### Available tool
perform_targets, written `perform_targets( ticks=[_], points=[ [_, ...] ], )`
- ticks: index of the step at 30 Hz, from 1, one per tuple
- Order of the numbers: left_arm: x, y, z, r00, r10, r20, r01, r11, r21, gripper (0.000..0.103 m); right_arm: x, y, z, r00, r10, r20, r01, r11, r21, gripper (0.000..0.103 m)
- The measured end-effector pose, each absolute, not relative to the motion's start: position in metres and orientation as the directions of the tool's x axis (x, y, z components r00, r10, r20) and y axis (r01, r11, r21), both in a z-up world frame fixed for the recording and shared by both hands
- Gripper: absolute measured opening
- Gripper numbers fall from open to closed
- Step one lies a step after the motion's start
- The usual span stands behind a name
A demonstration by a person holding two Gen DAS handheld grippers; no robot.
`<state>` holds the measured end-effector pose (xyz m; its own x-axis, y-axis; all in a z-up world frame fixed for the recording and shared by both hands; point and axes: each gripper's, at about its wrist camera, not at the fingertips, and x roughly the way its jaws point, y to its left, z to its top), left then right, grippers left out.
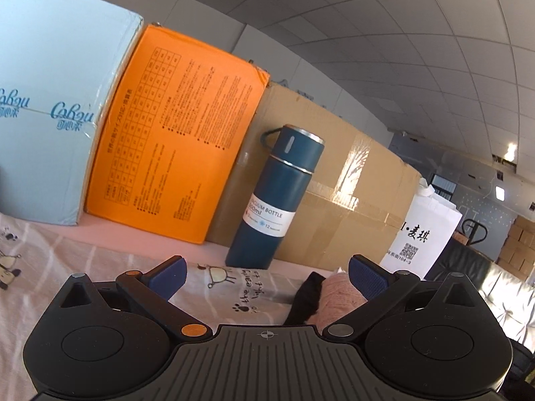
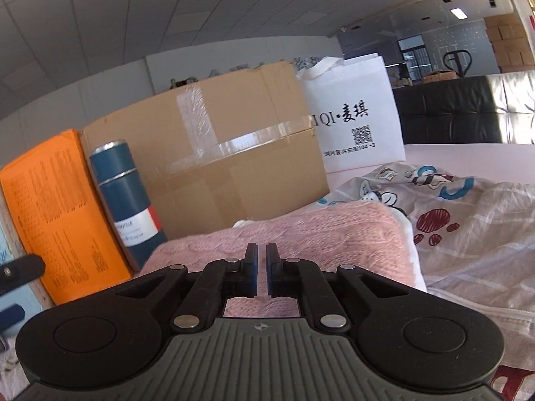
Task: Fold clothes
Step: 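Move both open tools down toward the pink knit sweater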
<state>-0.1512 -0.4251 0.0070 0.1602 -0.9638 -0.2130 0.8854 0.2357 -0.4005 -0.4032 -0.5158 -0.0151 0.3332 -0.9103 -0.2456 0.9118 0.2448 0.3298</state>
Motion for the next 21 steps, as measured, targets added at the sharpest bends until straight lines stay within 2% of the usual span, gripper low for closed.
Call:
perform_targets(
  ticks=[5, 6, 7, 8, 10, 13, 15, 17, 18, 20, 21],
  points=[
    [-0.153, -0.435, -0.002, 0.154, -0.958, -0.241, 0.882, 0.243, -0.403, 0.103, -0.406, -0.513, -0.016, 0.398, -0.888, -0.230, 0.883, 0.302, 0.360, 0.010],
    [-0.151, -0.436, -0.004, 0.153, -0.957, -0.248, 0.879, 0.246, -0.409, 0.103, -0.402, -0.511, -0.015, 0.408, -0.884, -0.228, 0.883, 0.319, 0.344, 0.025],
    [-0.150, -0.437, -0.006, 0.152, -0.955, -0.255, 0.874, 0.251, -0.416, 0.103, -0.398, -0.508, -0.015, 0.417, -0.882, -0.220, 0.884, 0.337, 0.324, 0.048],
    [-0.148, -0.437, -0.007, 0.152, -0.953, -0.262, 0.869, 0.255, -0.424, 0.103, -0.394, -0.504, -0.014, 0.434, -0.876, -0.209, 0.879, 0.362, 0.310, 0.057],
    [-0.146, -0.437, -0.010, 0.156, -0.951, -0.266, 0.860, 0.264, -0.436, 0.103, -0.384, -0.498, -0.013, 0.477, -0.858, -0.193, 0.866, 0.419, 0.274, 0.067],
    [-0.145, -0.439, -0.013, 0.153, -0.949, -0.275, 0.854, 0.267, -0.447, 0.103, -0.363, -0.496, -0.015, 0.518, -0.825, -0.227, 0.854, 0.484, 0.189, 0.082],
    [-0.147, -0.440, -0.015, 0.141, -0.950, -0.279, 0.860, 0.257, -0.442, 0.103, -0.347, -0.499, -0.018, 0.530, -0.802, -0.275, 0.847, 0.513, 0.136, 0.082],
    [-0.150, -0.441, -0.016, 0.131, -0.951, -0.279, 0.865, 0.247, -0.437, 0.103, -0.331, -0.507, -0.026, 0.484, -0.798, -0.359, 0.869, 0.487, 0.089, 0.082],
    [-0.150, -0.441, -0.016, 0.128, -0.952, -0.278, 0.866, 0.244, -0.436, 0.103, -0.327, -0.509, -0.030, 0.459, -0.808, -0.369, 0.879, 0.472, 0.059, 0.080],
    [-0.152, -0.441, -0.016, 0.123, -0.954, -0.274, 0.869, 0.237, -0.434, 0.103, -0.322, -0.511, -0.035, 0.421, -0.824, -0.379, 0.893, 0.449, 0.016, 0.069],
    [-0.152, -0.440, -0.016, 0.120, -0.955, -0.273, 0.871, 0.233, -0.433, 0.103, -0.323, -0.510, -0.034, 0.422, -0.828, -0.369, 0.895, 0.445, 0.025, 0.052]
  ],
)
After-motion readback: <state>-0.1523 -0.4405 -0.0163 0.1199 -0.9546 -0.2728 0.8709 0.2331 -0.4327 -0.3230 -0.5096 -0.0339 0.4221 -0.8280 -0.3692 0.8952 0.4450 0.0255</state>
